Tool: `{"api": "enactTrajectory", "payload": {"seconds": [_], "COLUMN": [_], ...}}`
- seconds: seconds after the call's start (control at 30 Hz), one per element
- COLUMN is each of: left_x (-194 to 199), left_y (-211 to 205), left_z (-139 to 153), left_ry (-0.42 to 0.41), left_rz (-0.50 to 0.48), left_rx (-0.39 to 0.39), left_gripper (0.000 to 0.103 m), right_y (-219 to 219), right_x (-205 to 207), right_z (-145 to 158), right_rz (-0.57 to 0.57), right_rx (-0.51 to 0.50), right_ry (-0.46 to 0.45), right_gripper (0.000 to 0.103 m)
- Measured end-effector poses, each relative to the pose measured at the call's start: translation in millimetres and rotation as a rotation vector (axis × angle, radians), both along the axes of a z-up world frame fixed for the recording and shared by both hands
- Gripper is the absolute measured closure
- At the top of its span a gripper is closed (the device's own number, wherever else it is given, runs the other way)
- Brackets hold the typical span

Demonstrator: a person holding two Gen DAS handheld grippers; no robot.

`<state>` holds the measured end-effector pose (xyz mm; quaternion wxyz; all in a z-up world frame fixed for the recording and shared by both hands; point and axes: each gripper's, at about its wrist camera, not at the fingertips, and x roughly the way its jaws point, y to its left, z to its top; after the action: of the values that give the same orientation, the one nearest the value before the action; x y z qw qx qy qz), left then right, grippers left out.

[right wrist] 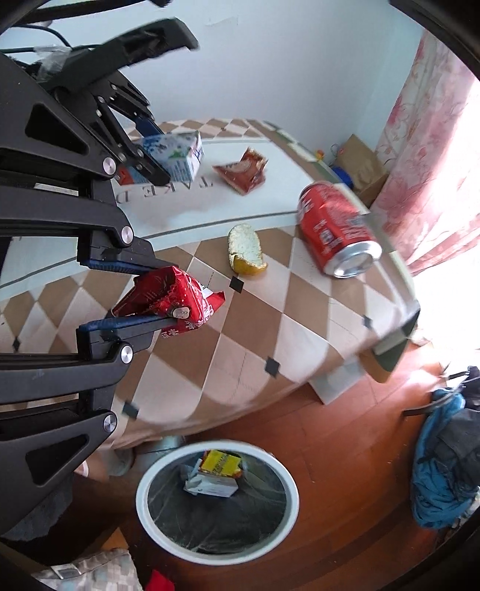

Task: Collect trash
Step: 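Carry the chip bag and milk carton to the bin and open both tools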

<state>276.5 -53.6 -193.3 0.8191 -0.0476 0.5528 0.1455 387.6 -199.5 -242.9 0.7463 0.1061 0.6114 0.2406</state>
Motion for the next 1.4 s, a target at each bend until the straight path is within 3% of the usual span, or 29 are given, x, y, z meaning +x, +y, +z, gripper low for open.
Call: {"api": "enactTrajectory", "payload": {"seconds": [0.23, 0.47, 0.57, 0.7, 0.8, 0.93, 0.97, 1.07, 1.13, 1.23, 1.27, 1.33, 1.4], "left_x": [9, 60, 91, 132, 153, 178, 181, 191, 194, 192, 190, 187, 185], "left_y": [-44, -122, -154, -190, -206, -216, -219, -219, -216, -213, -210, -210, -208], "left_z": [44, 30, 3, -45, -77, -115, -121, -134, -137, -136, -136, -135, -136], "left_ry": [-0.125, -0.122, -0.065, 0.053, 0.134, 0.222, 0.232, 0.256, 0.259, 0.255, 0.251, 0.251, 0.249], "left_rz": [-0.077, -0.178, -0.207, -0.242, -0.255, -0.238, -0.233, -0.205, -0.188, -0.176, -0.175, -0.175, -0.173], "left_rx": [-0.061, -0.182, -0.281, -0.377, -0.403, -0.38, -0.374, -0.358, -0.346, -0.298, -0.281, -0.242, -0.207], "left_gripper": [0.053, 0.053, 0.053, 0.053, 0.051, 0.05, 0.047, 0.011, 0.008, 0.008, 0.007, 0.007, 0.007], "right_y": [-67, -159, -201, -246, -266, -279, -282, -285, -288, -291, -291, -291, -291], "right_x": [-16, -11, 3, 31, 54, 80, 84, 98, 104, 107, 106, 102, 98], "right_z": [51, 71, 52, 4, -36, -80, -89, -116, -133, -145, -147, -148, -148], "right_rz": [-0.048, -0.146, -0.212, -0.279, -0.305, -0.302, -0.306, -0.301, -0.294, -0.307, -0.308, -0.303, -0.299], "right_rx": [0.043, 0.013, -0.024, -0.055, -0.074, -0.109, -0.116, -0.141, -0.146, -0.151, -0.161, -0.185, -0.215], "right_ry": [-0.094, -0.145, -0.124, -0.045, 0.021, 0.075, 0.084, 0.12, 0.149, 0.167, 0.167, 0.163, 0.163], "right_gripper": [0.082, 0.082, 0.082, 0.082, 0.082, 0.082, 0.082, 0.08, 0.057, 0.033, 0.03, 0.009, 0.0]}}
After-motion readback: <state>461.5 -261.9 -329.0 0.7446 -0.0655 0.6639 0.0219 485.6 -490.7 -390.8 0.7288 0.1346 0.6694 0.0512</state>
